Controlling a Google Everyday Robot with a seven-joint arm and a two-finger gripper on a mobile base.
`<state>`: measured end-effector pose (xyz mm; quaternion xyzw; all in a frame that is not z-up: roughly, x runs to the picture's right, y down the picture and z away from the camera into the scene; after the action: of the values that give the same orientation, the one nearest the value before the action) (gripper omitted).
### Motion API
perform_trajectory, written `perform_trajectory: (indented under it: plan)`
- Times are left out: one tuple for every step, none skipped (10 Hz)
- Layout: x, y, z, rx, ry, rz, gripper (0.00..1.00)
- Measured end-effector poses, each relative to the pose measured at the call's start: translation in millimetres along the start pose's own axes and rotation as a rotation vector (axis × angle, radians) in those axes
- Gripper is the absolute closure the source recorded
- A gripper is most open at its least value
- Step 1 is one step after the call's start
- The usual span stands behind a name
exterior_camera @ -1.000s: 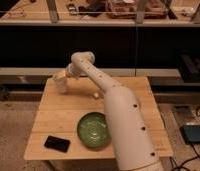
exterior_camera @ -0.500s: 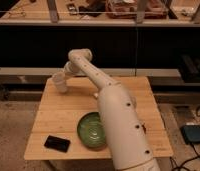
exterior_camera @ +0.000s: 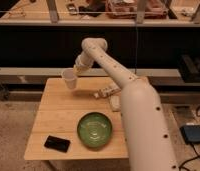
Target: Place the ceramic cup in the ceramic bowl
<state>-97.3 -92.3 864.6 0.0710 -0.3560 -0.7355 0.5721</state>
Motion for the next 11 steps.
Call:
perform_trajectory:
  plan:
    - [-25, 0, -24, 0.055, -0.029, -0.001, 1.0]
    - [-43, -3, -42, 0.103, -0.05, -0.011, 1.0]
    - [-65, -10, -66, 0.163, -0.079, -0.035, 1.0]
    - [-84, -17, -87, 0.214, -0.106, -0.065, 1.0]
    - [-105, -22, -107, 0.259, -0.135, -0.097, 1.0]
    - [-122, -25, -120, 0.286, -0.158, -0.125, 1.0]
    - [-156, -27, -133, 0.316, -0.216, -0.19, 1.0]
    - [-175, -28, -137, 0.328, -0.245, -0.237, 1.0]
    - [-198, -25, -137, 0.338, -0.277, -0.304, 1.0]
    - [-214, -16, -136, 0.328, -0.28, -0.372, 1.0]
    - [-219, -8, -132, 0.305, -0.267, -0.41, 1.0]
